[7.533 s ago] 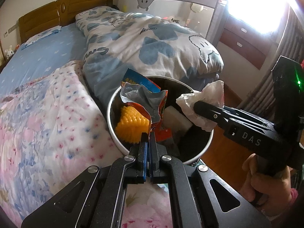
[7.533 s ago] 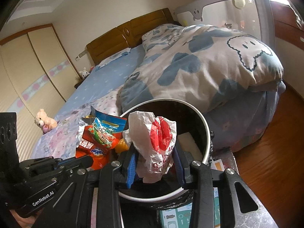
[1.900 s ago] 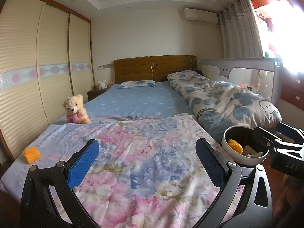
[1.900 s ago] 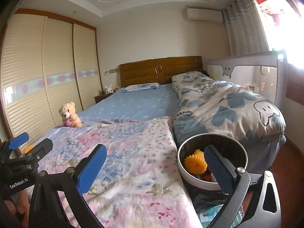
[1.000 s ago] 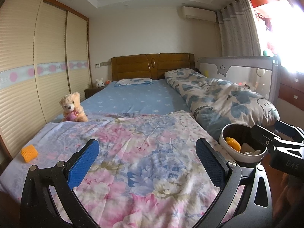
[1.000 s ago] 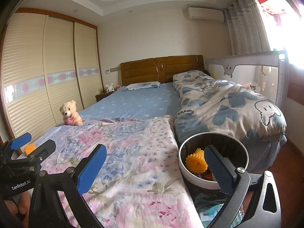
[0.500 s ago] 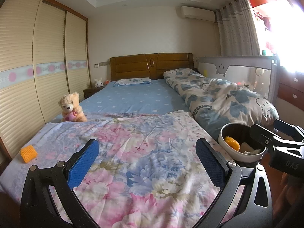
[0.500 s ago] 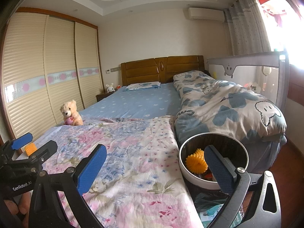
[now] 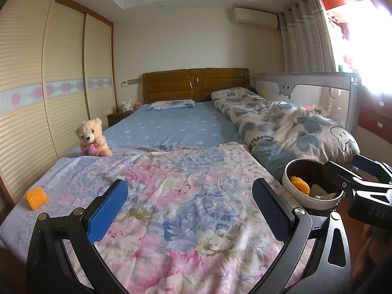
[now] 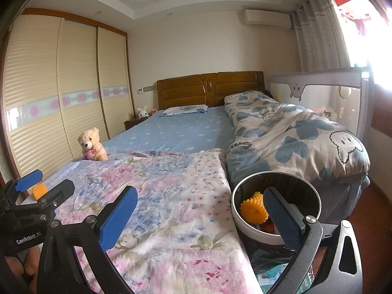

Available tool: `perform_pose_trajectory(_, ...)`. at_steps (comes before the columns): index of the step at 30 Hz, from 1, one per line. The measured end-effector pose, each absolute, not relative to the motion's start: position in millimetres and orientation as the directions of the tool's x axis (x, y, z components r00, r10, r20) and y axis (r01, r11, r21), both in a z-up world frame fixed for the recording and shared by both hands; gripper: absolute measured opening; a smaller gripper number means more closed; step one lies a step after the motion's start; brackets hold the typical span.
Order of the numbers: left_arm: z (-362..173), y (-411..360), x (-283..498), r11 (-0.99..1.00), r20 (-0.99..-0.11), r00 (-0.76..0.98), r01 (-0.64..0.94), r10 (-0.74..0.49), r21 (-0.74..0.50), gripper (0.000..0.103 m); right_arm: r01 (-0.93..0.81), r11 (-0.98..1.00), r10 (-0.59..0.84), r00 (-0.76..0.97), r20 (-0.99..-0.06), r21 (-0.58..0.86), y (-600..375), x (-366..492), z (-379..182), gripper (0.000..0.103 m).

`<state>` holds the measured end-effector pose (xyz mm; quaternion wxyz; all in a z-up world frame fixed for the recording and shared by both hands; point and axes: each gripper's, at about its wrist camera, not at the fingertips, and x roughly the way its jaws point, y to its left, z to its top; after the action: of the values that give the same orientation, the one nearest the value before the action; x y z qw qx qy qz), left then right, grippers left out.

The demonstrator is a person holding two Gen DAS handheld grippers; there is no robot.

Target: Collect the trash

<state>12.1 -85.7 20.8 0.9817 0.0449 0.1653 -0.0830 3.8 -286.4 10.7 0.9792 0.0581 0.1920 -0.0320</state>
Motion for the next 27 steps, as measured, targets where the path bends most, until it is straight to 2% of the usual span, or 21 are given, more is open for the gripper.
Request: perform_pose_trajectory(27, 15.1, -87.3, 16.5, 0.980, -0.348, 0.925, 0.186, -0.154, 0.063, 0.103, 0.081, 0.991, -0.034, 0.916, -0.399, 0.103, -291.4, 6.8, 3.0, 0.103)
